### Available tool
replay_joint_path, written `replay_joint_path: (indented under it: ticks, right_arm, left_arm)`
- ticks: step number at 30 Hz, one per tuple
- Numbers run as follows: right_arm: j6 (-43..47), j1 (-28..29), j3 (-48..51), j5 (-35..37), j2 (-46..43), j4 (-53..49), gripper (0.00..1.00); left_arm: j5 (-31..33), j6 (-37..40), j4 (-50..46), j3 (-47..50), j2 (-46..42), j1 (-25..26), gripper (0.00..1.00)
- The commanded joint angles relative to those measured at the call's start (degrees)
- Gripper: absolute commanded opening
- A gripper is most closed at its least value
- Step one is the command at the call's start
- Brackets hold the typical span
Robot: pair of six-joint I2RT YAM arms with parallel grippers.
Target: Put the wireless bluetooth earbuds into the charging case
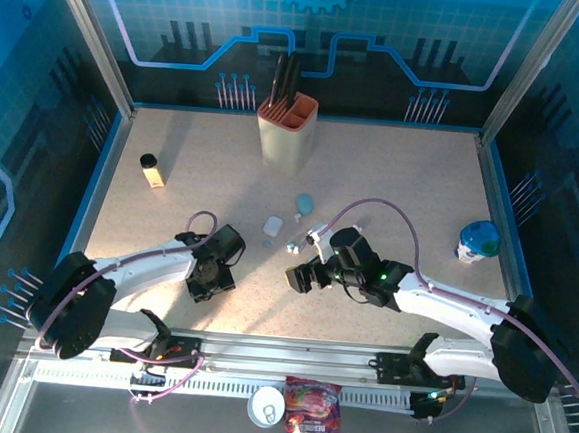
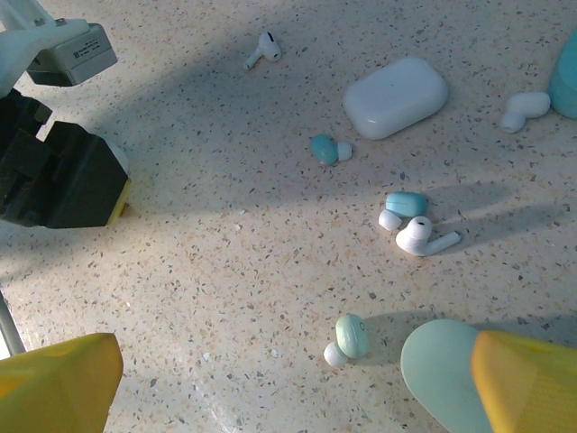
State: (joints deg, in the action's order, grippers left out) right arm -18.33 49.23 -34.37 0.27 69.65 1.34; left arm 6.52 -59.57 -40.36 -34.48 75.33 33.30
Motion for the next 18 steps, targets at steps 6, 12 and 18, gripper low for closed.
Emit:
replay_joint_path:
  ticks: [6,12,18]
  right_arm:
    - [-4.4,0.0,0.7,1.5,-1.2,0.5,1.0]
    - [-14.7,-8.2,-0.4,-3.3,-1.8,-2.3,1.0]
    - [-17.1,-14.6,-1.7,-10.1,-3.0,-4.8,1.0]
  left_arm:
    - [1.9,2.9,1.4,1.8,0.6,-1.8,0.36]
    - [6.2,11.7,-2.1,-3.4,-3.3,-1.8,0.37]
    - [8.8,30.7,-0.1,-13.0,-6.6,-2.4,0.38]
